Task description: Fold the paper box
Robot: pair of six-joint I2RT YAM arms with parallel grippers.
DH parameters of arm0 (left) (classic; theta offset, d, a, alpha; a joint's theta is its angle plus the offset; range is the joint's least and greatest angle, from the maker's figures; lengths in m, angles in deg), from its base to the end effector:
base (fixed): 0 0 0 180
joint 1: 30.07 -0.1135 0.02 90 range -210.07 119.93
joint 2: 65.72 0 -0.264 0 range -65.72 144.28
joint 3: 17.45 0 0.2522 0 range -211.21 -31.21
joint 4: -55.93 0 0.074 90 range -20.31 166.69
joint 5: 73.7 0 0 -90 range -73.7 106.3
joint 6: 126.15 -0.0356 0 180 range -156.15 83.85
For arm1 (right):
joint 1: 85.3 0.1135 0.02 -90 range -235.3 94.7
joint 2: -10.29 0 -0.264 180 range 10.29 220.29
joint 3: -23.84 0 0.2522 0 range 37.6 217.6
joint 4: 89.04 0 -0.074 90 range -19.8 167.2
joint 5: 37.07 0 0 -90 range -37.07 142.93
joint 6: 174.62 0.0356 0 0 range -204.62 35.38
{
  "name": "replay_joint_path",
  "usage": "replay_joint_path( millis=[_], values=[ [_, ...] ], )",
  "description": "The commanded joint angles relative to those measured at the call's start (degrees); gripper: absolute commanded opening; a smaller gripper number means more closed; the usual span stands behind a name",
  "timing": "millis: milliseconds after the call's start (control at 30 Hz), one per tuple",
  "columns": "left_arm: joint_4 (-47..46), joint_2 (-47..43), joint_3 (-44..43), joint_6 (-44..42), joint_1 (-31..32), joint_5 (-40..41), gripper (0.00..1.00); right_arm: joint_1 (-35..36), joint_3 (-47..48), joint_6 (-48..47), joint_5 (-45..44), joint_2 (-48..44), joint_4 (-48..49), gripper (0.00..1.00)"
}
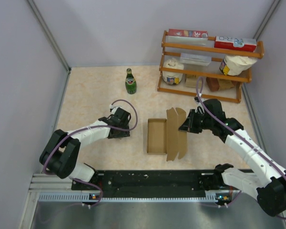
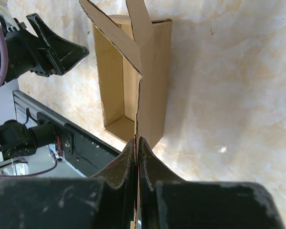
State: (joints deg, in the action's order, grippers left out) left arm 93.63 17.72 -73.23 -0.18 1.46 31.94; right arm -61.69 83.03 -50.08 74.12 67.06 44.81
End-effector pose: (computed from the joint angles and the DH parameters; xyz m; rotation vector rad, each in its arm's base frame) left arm 0.2252 -0.1269 0.1603 -0.1811 2.6307 -0.0188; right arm 0.1825 0.0938 0.2709 0.0385 2.4618 0.9108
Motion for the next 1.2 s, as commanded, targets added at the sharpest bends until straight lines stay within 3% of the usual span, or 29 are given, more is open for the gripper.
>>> replay_joint_path(
  millis=[0,500,833,1167],
  values=[
    [-1.5,1.2,0.4,0.2,-0.2,-1.8,0.68,0.4,-0.2,0.2,1.0,-0.9,2.9,0.0],
    [-2.0,0.9,1.1,-0.5,-0.2,-4.3,0.39,0.3,-1.0,0.5,1.3,-1.1,3.7,0.0],
    [-1.1,-0.3,0.5,-1.1,-0.2,-4.4,0.33,0.4,-1.1,0.9,1.7,-0.8,4.6,0.0],
    [4.2,-5.4,-6.6,-2.7,-0.2,-5.6,0.27,0.3,-1.2,1.1,1.8,-0.3,5.0,0.0]
  ],
)
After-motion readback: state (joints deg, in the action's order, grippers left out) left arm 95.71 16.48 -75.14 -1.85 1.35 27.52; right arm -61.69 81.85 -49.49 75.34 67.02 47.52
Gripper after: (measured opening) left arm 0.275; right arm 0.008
